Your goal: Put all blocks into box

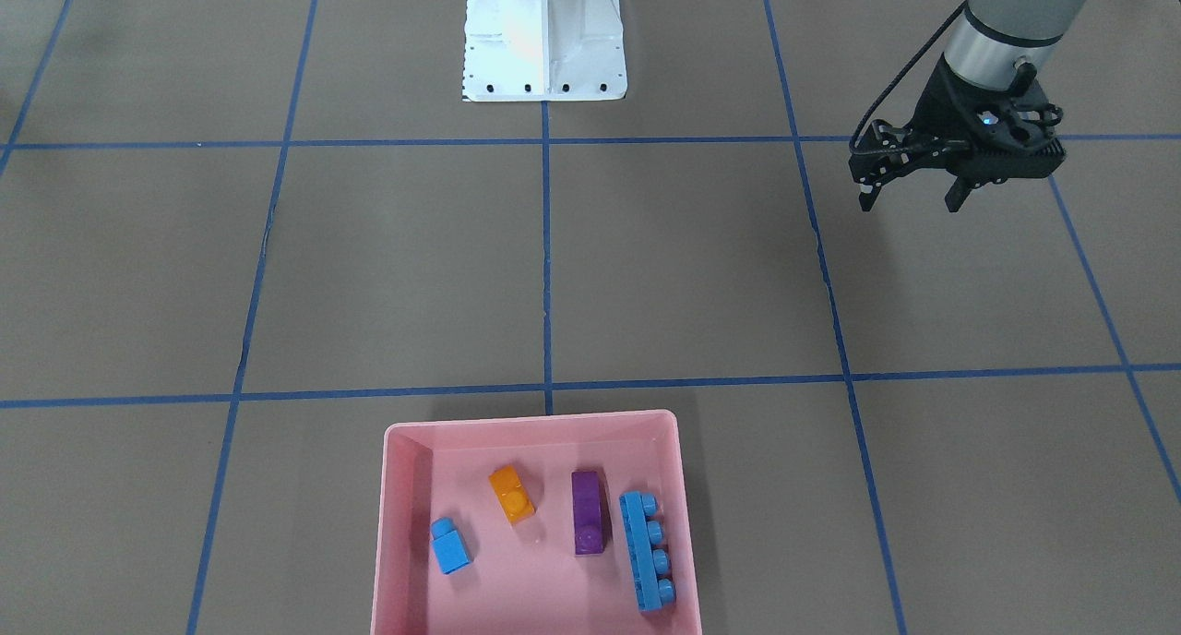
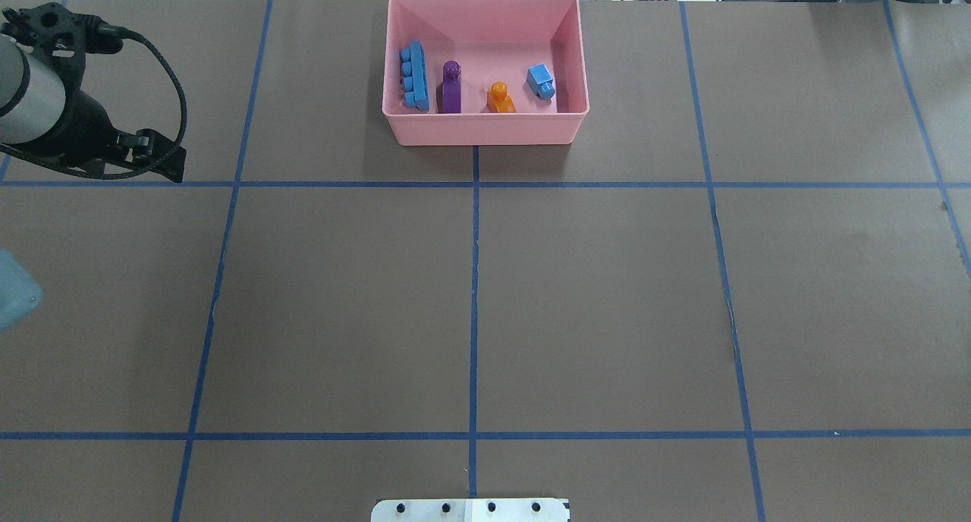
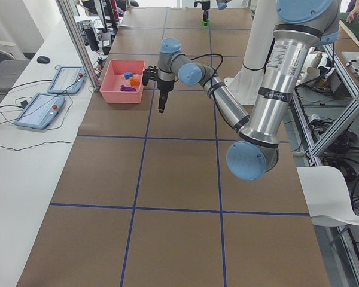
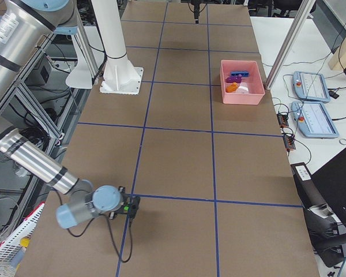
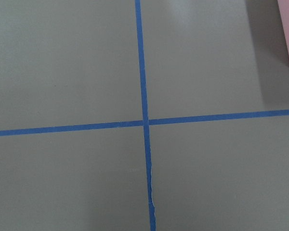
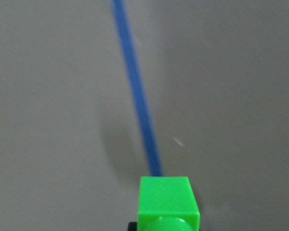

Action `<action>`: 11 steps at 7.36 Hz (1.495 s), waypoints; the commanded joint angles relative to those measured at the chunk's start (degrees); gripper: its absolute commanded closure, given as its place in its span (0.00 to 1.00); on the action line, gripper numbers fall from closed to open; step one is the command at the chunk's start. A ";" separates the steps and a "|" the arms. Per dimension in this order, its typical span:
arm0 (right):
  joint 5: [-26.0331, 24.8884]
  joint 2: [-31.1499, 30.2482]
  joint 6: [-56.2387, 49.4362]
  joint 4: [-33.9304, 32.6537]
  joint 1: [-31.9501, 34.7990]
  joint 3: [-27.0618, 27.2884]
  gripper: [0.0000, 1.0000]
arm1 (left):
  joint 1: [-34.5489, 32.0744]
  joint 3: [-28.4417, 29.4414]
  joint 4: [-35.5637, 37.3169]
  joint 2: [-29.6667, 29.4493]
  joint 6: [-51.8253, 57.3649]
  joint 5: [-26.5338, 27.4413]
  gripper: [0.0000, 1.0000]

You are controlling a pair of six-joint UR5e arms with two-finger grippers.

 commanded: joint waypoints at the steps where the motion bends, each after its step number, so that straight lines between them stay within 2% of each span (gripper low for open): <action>1: 0.23 23.43 2.04 -26.34 0.76 4.70 1.00 | 0.08 -0.02 0.00 0.56 -0.03 -0.28 0.00; 2: -0.90 35.20 2.04 -38.38 -0.99 4.44 1.00 | 0.26 -0.02 0.00 0.74 -0.03 -0.37 0.00; 3: -4.57 46.45 2.04 -49.03 -3.61 4.01 1.00 | 0.26 -0.02 0.00 0.82 -0.03 -0.46 0.00; 4: -9.65 57.79 2.22 -57.14 -7.99 1.39 1.00 | 0.35 -0.02 0.00 1.00 -0.03 -0.46 0.00; 5: -13.45 70.00 6.13 -59.40 -11.95 -8.29 1.00 | 0.35 -0.45 -0.26 2.48 -0.03 -0.55 0.00; 6: -16.70 79.95 8.26 -55.76 -15.04 -19.70 1.00 | 0.43 -1.50 -0.27 3.89 -0.03 -0.72 0.00; 7: -19.87 84.67 10.54 -49.46 -17.50 -27.47 1.00 | 1.48 -3.86 -0.09 6.08 -0.12 -0.72 0.00; 8: -22.68 87.41 16.83 -37.39 -19.27 -35.38 1.00 | 1.66 -5.36 -0.09 7.23 -0.21 -0.81 0.00; 9: -26.80 90.74 20.03 -32.31 -21.46 -42.07 1.00 | 1.84 -5.46 -0.09 7.33 -0.21 -0.81 0.00; 10: -28.76 93.21 20.23 -32.09 -22.27 -44.93 1.00 | 1.93 -5.46 0.00 7.33 -0.21 -0.81 0.00; 11: -28.86 93.15 20.50 -32.35 -22.45 -44.43 0.01 | 2.19 -5.46 0.00 7.42 -0.21 -0.81 0.00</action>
